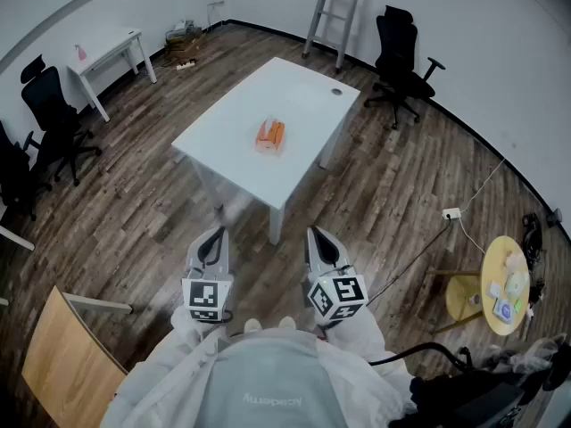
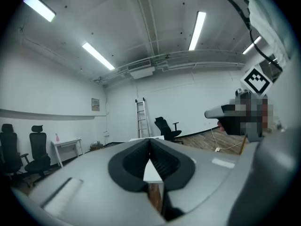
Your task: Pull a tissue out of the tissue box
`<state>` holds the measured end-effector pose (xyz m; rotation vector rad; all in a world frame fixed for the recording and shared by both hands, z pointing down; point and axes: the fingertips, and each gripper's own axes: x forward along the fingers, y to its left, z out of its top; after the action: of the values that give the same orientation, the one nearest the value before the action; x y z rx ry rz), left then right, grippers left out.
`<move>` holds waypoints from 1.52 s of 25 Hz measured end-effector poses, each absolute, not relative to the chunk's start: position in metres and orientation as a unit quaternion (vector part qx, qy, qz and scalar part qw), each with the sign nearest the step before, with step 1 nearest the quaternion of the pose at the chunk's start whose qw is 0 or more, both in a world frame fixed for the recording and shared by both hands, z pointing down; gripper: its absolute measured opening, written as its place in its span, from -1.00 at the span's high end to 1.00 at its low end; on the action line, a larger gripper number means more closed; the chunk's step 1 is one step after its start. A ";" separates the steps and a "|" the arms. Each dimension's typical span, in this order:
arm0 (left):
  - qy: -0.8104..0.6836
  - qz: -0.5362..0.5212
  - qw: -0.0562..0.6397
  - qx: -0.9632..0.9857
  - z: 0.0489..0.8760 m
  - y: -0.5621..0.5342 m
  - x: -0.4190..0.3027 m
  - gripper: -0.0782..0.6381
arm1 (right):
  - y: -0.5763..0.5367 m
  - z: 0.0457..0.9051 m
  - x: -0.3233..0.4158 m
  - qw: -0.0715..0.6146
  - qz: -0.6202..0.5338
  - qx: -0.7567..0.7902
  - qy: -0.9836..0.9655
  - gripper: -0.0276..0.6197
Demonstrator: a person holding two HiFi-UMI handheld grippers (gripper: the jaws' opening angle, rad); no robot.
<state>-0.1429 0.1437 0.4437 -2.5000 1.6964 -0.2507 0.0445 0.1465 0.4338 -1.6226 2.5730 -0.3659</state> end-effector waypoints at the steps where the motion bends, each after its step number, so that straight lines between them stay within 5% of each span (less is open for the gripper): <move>1: 0.559 -0.083 0.055 -0.823 0.444 0.143 -0.142 0.78 | 0.146 0.434 0.045 0.039 -0.120 -0.528 0.840 0.91; 38: 0.577 -0.109 0.059 -0.807 0.456 0.106 -0.095 0.78 | 0.102 0.451 0.095 0.050 -0.143 -0.511 0.846 0.91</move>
<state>-0.0950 0.1064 0.4561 -2.4439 1.7482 -0.3295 0.0951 0.1020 0.4506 -1.5562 2.5773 -0.4357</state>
